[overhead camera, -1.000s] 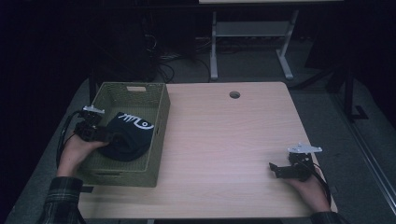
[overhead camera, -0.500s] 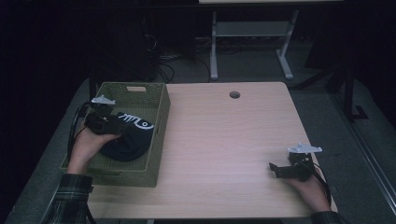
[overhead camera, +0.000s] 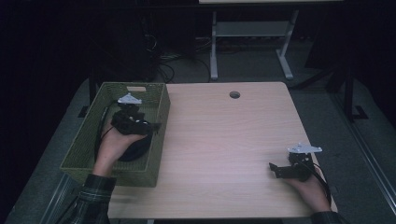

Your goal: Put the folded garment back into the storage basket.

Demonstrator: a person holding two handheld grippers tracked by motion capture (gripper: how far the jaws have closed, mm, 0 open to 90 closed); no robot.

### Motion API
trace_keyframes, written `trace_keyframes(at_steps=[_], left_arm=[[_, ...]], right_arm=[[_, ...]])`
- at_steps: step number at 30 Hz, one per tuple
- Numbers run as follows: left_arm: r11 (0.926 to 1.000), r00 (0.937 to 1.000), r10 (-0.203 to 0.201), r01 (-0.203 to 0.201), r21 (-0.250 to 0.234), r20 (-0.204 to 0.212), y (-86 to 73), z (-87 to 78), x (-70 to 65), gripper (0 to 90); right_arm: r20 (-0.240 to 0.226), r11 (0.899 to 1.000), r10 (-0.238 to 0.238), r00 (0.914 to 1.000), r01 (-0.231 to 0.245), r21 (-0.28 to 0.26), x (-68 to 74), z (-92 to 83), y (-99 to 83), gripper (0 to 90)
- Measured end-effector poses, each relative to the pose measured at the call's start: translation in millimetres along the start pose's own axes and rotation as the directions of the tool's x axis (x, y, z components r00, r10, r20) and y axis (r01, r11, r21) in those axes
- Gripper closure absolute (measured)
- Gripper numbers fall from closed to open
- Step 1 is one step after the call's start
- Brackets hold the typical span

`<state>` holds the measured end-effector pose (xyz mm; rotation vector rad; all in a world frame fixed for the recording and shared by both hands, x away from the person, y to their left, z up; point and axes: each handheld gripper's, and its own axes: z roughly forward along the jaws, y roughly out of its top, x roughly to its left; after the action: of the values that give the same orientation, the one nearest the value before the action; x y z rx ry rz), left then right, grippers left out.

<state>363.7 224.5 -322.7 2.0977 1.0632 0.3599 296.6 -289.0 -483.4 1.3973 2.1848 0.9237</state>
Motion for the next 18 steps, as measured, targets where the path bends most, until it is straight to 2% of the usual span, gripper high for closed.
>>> trace_keyframes(at_steps=[7, 10, 11, 18], left_arm=[[0.9991, 0.9980, 0.042, -0.042, -0.002, 0.048, 5.6, 25.9, -34.3, 17.8], [0.9986, 0.9969, 0.053, -0.053, -0.001, 0.058, 5.9, 34.1, -42.1, 17.8], [0.9985, 0.9961, 0.055, -0.055, 0.002, 0.069, 5.6, 42.9, -50.0, 17.8], [0.9952, 0.9904, 0.088, -0.092, 0.034, 0.107, -1.4, 75.9, -73.1, 17.4]], right_arm=[[-0.001, 1.000, -0.001, 1.0000, 0.001, 0.000, 0.0, -0.1, -0.1, 2.8], [-0.001, 1.000, -0.001, 1.0000, 0.001, 0.000, 0.1, -0.1, -0.1, 2.8], [-0.001, 1.000, -0.002, 1.0000, 0.002, 0.000, 0.0, -0.1, -0.1, 2.8], [-0.001, 1.000, -0.004, 1.0000, 0.004, 0.001, -0.1, -0.2, -0.1, 2.8]])
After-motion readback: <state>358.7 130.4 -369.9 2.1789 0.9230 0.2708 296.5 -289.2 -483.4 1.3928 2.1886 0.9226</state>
